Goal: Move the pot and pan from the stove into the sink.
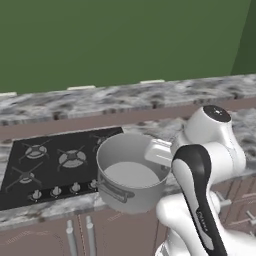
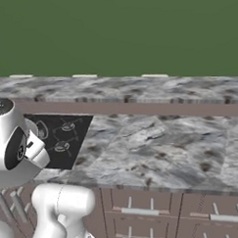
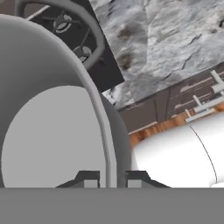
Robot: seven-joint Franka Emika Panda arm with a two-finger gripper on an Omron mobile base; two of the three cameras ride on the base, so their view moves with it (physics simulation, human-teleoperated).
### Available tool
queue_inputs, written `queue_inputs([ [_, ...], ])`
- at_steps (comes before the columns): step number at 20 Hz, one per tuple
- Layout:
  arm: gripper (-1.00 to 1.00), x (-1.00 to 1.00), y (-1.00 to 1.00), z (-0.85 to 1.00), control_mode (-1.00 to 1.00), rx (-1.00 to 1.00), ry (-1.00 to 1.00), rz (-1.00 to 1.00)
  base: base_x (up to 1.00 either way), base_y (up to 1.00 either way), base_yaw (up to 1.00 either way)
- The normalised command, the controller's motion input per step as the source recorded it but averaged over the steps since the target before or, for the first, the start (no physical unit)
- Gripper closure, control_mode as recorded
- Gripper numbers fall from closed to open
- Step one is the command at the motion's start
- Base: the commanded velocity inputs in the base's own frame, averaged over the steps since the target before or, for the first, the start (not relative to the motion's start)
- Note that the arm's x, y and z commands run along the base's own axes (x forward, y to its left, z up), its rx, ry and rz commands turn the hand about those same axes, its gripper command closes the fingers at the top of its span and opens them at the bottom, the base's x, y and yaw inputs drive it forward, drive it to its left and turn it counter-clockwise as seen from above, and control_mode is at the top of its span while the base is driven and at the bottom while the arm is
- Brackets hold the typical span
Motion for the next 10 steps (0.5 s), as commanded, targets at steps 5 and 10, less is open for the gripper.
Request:
queue_inputs([
  [5,1.00,0.00,0.00,0.00,1.00,0.00,0.00,0.00,-0.22,0.00,0.46],
  [10,1.00,0.00,0.00,0.00,1.00,0.00,0.00,0.00,-0.14,0.00,0.48],
])
